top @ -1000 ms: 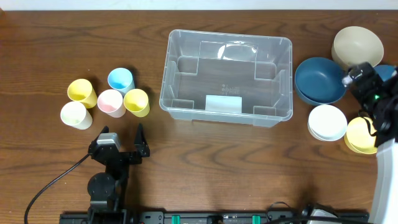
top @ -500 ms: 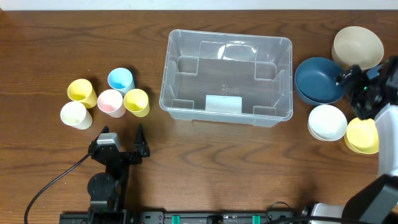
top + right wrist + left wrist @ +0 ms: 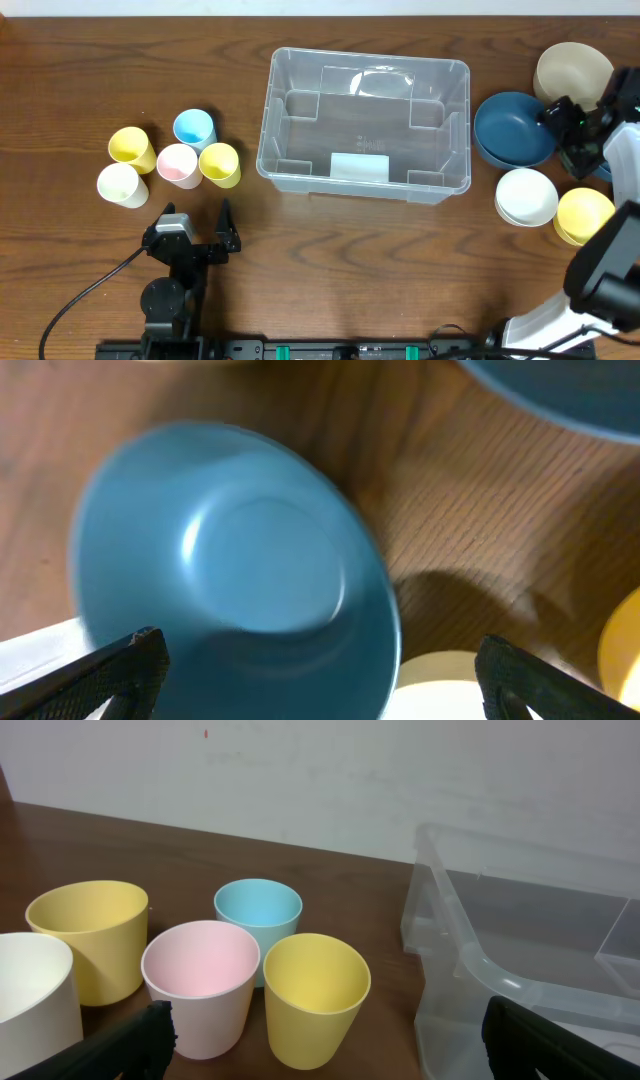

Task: Pack container
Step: 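Grasp the blue bowl rim with the right gripper and lift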

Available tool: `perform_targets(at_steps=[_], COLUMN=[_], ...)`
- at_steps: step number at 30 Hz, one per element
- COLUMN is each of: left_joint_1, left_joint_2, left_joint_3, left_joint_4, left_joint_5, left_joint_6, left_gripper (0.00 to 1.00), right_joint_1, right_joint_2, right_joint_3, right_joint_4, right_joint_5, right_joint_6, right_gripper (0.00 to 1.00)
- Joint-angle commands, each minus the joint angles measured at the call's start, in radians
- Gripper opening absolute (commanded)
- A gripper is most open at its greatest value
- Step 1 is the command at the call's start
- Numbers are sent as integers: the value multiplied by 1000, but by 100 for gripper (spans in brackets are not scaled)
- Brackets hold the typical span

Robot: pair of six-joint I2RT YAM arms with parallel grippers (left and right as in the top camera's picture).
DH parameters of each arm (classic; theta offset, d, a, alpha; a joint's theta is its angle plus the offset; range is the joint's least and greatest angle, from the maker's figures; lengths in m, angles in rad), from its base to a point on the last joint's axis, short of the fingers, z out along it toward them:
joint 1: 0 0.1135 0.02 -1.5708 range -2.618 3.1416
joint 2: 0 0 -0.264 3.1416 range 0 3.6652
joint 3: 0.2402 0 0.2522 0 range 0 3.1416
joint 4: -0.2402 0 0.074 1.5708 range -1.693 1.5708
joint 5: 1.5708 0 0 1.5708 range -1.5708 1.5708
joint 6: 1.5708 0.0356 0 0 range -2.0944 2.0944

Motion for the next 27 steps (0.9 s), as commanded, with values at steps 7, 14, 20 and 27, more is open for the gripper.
perform_targets(at_steps=[7,14,20,27], left_joint_1=[6,6,6,6], left_joint_2=[-5,-6,-6,-6], left_joint_3=[-16,-16,-16,-16], left_joint_4=[-39,-39,-39,-39], left_joint_5=[-16,-16,-16,-16], left_joint_6=[18,17,18,18], left_gripper=[98,98,98,98], right_joint_1=[-4,-4,-4,-4], right_joint_2=[81,117,118,118], right_joint_3=[17,17,17,17], right_joint_4=[17,21,26,25], right_joint_5=[37,74,77,77], right_joint_6=[2,-5,-5,-5], right_gripper=[99,96,63,38])
